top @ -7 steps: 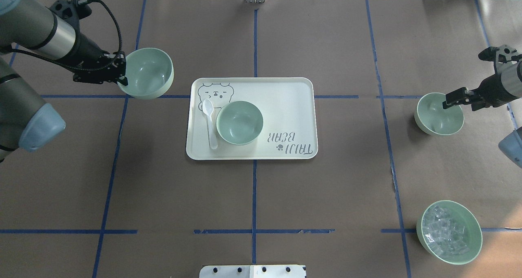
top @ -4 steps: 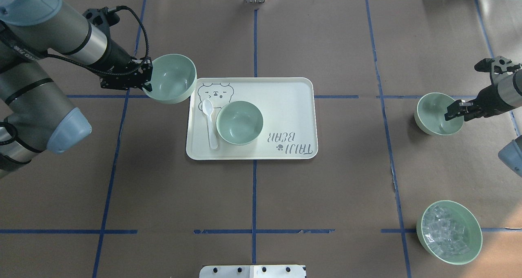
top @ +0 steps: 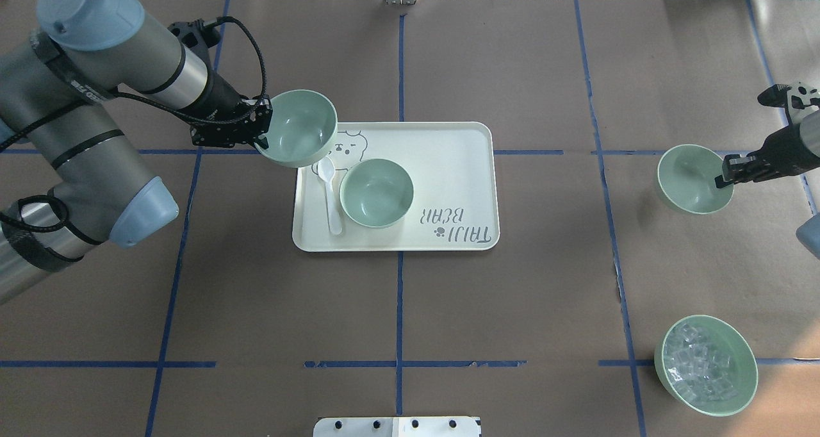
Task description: Stack green bowls together
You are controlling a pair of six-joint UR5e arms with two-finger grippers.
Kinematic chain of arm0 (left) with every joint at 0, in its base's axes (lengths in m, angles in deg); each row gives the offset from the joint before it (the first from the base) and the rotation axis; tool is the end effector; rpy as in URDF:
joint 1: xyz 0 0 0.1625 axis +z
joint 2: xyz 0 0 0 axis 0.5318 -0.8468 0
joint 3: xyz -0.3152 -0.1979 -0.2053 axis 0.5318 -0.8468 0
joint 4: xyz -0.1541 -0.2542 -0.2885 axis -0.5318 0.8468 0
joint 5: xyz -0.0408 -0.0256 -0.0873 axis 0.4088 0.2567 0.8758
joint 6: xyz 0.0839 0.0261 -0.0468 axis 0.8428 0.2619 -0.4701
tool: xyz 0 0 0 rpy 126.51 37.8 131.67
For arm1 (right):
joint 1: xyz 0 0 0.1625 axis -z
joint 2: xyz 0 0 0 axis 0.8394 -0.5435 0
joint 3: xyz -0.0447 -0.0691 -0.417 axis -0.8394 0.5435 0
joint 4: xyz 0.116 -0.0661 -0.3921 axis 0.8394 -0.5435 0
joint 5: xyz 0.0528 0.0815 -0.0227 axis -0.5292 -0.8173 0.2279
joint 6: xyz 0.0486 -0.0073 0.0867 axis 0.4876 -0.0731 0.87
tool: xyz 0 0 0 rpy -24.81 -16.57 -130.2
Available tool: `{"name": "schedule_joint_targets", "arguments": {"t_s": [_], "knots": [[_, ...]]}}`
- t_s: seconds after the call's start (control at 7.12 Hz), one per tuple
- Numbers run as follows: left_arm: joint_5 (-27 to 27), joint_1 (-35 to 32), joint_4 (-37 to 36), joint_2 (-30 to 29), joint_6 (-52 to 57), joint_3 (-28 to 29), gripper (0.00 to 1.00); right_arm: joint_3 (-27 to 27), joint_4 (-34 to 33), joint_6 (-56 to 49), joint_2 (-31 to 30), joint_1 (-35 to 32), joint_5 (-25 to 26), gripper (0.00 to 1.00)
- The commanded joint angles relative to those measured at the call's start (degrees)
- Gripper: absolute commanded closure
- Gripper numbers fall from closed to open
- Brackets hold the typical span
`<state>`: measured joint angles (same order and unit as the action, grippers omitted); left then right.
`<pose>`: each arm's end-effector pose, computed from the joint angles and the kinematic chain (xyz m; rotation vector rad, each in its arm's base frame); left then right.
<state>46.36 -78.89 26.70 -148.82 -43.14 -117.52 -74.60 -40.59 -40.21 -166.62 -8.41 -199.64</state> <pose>0.3839 -0.5230 0.2570 -0.0573 1.0321 -0.3211 -0.1640 -0.5074 0.5943 0.0418 -0.9621 0.0397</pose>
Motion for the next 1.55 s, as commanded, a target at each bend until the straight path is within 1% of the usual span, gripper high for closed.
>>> {"name": "schedule_joint_targets", "arguments": {"t_s": [0.0,0.14,0.28,0.56,0.84,0.98,1.12,1.4], "knots": [[-3.2,3.7,0.0,-2.1,-2.1,0.5,1.00,0.0,-0.5,0.8,2.7,-6.9,-10.7,1.00],[-5.0,6.5,0.0,-3.9,-3.6,1.8,1.00,0.0,-0.8,1.3,3.8,-7.1,-11.3,1.00],[-7.6,9.4,0.4,-4.3,-5.4,2.1,1.00,0.0,-0.8,3.4,5.2,-7.1,-11.3,1.00],[-7.9,11.5,0.5,-5.0,-5.5,2.4,1.00,-0.2,-0.6,5.8,7.2,-7.0,-11.4,1.00],[-8.0,12.0,1.0,-6.4,-5.9,4.5,1.00,-1.4,-0.7,6.5,7.3,-7.0,-12.2,1.00],[-9.4,12.0,2.8,-6.4,-5.9,5.3,1.00,-1.5,-0.5,7.1,7.3,-7.0,-12.2,1.00],[-9.8,12.0,4.0,-6.5,-6.0,6.4,1.00,-1.5,-0.3,7.2,7.3,-7.1,-12.2,1.00],[-9.9,11.9,4.6,-6.3,-5.9,6.7,1.00,-2.1,-0.4,7.3,7.3,-7.1,-12.2,1.00]]}}
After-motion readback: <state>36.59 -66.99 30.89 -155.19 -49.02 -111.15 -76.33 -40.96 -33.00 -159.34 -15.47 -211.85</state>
